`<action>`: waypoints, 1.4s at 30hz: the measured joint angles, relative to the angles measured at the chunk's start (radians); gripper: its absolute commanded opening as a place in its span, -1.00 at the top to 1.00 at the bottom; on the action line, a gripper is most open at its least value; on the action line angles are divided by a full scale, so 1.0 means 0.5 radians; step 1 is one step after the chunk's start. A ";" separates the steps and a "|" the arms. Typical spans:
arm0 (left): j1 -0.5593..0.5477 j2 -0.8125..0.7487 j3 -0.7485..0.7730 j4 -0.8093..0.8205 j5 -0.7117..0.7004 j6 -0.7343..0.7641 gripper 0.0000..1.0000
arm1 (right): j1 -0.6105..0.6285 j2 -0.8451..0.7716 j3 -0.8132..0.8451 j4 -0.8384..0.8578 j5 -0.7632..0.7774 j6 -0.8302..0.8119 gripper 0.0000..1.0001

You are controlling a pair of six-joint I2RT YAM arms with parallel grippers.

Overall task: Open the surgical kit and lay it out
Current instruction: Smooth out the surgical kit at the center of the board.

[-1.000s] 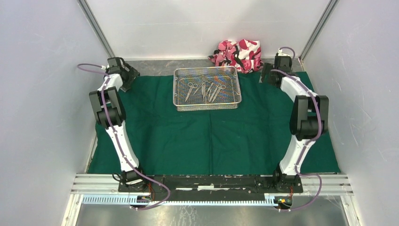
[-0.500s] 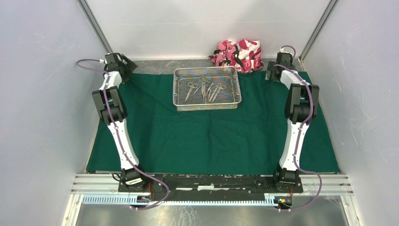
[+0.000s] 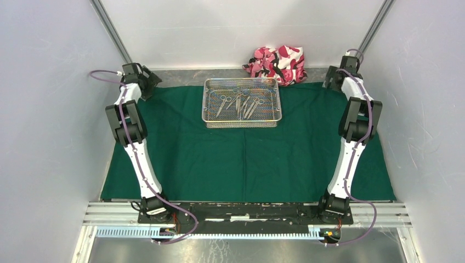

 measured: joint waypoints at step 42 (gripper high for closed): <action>-0.217 -1.962 -2.397 -0.395 -0.462 -0.011 -0.99 | 0.398 -0.996 -1.408 0.021 0.108 -0.092 -0.91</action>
